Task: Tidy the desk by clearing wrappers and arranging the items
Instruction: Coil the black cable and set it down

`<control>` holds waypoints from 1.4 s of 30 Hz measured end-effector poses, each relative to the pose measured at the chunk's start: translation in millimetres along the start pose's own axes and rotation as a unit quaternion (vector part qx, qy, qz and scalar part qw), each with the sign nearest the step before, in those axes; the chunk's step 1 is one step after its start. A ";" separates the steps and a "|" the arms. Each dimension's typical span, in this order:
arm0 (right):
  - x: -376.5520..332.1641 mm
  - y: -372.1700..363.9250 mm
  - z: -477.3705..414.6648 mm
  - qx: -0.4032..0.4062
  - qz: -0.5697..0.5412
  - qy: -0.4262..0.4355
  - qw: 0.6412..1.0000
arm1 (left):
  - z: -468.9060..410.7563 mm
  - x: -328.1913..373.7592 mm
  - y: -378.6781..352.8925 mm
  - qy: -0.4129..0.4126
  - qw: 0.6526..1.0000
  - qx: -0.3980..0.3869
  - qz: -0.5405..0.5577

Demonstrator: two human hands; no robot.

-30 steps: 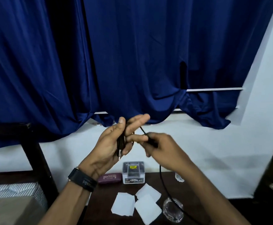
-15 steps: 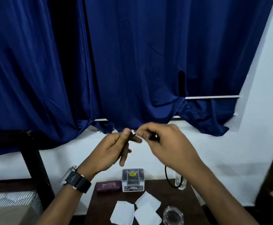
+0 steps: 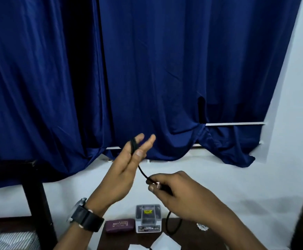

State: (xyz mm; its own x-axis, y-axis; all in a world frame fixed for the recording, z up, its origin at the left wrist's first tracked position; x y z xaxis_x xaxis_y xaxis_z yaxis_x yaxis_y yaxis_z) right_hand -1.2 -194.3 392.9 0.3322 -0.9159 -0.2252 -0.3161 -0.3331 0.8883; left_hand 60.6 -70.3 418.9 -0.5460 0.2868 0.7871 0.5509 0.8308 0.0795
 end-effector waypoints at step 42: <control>54.0 -45.6 20.1 0.040 -0.635 -0.170 0.752 | 20.6 -20.3 18.3 0.107 0.830 0.204 0.509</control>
State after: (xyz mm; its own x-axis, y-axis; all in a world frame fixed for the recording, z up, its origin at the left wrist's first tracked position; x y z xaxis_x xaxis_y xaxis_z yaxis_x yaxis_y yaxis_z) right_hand 13.2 -233.1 332.2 0.1692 0.1533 -0.9736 0.0085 -0.9880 -0.1541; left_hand 68.7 -51.1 391.8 0.2194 0.8836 0.4137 0.3751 0.3150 -0.8718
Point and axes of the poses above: each hand's wrist, its own z-axis away from the middle knuckle, its own y-axis out of the back of the hand, x = y × z, the point moved 8 cm from there along -z, towards the middle knuckle, and after that the axes turned 11 degrees about z, right-handed, at the moved point
